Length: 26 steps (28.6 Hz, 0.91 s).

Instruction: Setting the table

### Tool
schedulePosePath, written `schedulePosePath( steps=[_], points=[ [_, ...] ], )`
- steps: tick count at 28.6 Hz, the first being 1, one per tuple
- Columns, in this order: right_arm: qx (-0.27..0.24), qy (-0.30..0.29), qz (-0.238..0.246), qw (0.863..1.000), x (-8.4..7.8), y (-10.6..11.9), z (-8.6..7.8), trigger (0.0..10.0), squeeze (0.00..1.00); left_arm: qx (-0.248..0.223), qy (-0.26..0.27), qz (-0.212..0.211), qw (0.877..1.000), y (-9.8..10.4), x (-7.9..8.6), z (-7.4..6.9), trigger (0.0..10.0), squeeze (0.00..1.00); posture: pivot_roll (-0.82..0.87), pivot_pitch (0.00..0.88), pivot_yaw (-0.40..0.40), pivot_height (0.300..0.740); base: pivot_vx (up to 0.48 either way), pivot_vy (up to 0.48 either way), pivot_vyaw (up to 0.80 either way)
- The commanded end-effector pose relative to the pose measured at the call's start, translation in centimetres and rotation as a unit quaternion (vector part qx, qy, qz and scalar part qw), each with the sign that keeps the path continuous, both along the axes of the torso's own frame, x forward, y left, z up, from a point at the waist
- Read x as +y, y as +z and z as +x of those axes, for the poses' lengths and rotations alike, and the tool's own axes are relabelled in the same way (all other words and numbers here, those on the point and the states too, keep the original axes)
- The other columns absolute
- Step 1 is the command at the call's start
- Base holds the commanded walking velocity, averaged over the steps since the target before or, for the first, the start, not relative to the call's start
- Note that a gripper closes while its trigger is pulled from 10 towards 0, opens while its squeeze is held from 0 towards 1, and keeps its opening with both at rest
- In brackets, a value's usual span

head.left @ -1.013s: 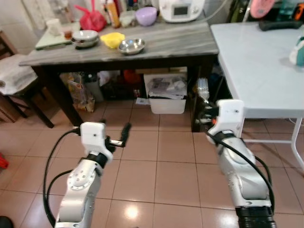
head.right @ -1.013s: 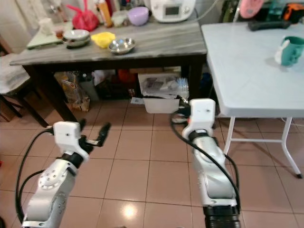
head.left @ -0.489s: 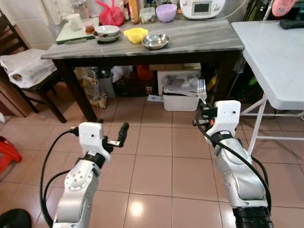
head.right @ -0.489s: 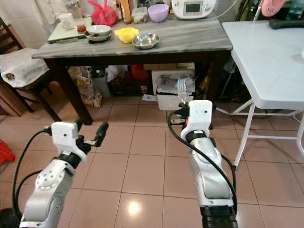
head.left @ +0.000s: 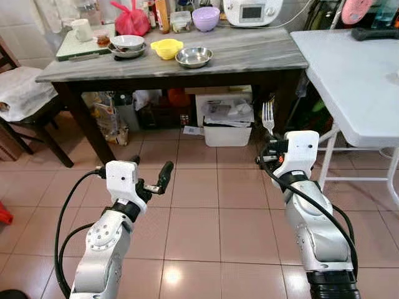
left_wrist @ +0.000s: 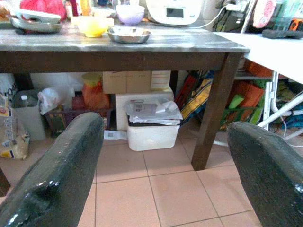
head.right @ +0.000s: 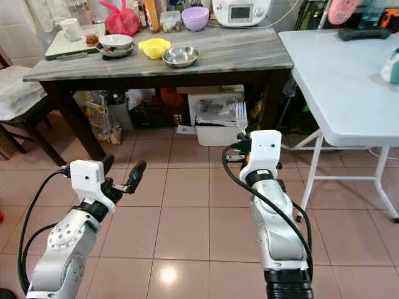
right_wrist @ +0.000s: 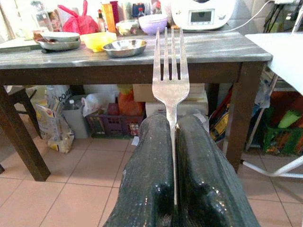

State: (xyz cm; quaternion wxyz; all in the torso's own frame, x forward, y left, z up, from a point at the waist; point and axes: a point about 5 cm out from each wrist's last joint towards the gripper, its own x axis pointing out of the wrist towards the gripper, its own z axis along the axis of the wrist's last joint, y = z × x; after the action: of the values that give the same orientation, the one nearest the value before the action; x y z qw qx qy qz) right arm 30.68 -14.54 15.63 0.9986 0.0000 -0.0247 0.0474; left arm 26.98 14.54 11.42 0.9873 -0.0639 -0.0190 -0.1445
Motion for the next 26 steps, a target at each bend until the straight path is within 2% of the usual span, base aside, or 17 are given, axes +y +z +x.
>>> schedulePosePath(
  steps=[1, 26],
  points=[
    [-0.006, 0.006, 0.002, 1.0, 0.28, 0.32, 0.2, 10.0, 0.0, -0.005, 0.003, 0.003, 1.0, 0.21, 0.31, -0.04, 10.0, 0.0, -0.13, 0.046, 0.087, 0.74, 0.337, 0.0, 0.0],
    [0.001, 0.009, 0.007, 1.0, 0.48, 0.07, 0.25, 10.0, 0.0, -0.003, -0.006, 0.003, 1.0, -0.07, -0.12, -0.17, 10.0, 0.0, -0.14, 0.05, 0.088, 0.74, 0.479, 0.0, -0.03]
  ],
)
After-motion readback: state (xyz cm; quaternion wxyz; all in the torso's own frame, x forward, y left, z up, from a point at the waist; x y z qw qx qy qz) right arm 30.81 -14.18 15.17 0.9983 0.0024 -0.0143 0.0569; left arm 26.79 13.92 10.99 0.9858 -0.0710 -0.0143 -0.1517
